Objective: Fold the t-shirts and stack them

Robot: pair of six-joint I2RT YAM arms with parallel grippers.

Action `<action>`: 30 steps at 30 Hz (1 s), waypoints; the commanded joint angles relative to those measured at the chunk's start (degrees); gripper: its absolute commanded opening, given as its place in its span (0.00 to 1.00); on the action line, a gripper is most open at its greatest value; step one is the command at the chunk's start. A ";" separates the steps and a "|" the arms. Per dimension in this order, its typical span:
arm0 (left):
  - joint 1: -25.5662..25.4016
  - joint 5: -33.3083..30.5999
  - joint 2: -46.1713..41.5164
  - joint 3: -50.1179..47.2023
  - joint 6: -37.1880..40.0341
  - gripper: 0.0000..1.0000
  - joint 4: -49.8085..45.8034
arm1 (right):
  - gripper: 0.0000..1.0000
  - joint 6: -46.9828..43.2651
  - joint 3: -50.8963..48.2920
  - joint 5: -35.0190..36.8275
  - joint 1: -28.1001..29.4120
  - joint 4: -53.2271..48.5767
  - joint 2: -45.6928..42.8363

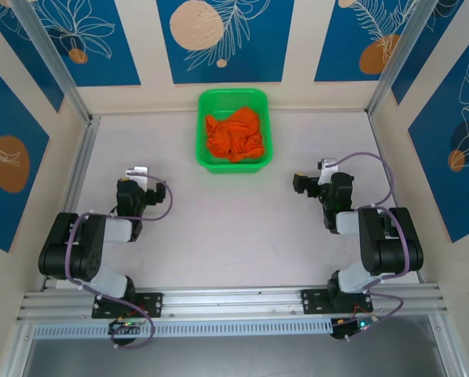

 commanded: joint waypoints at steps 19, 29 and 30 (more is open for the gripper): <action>0.60 1.58 0.19 0.80 0.00 1.00 0.20 | 0.99 -0.45 0.27 -0.50 -0.20 -0.20 -0.27; 0.60 1.58 0.11 0.73 -0.02 1.00 0.20 | 0.99 -0.48 0.29 -0.51 -0.19 -0.21 -0.27; 0.60 1.57 0.15 0.68 -0.02 1.00 0.28 | 0.99 -0.44 0.33 -0.51 -0.19 -0.18 -0.27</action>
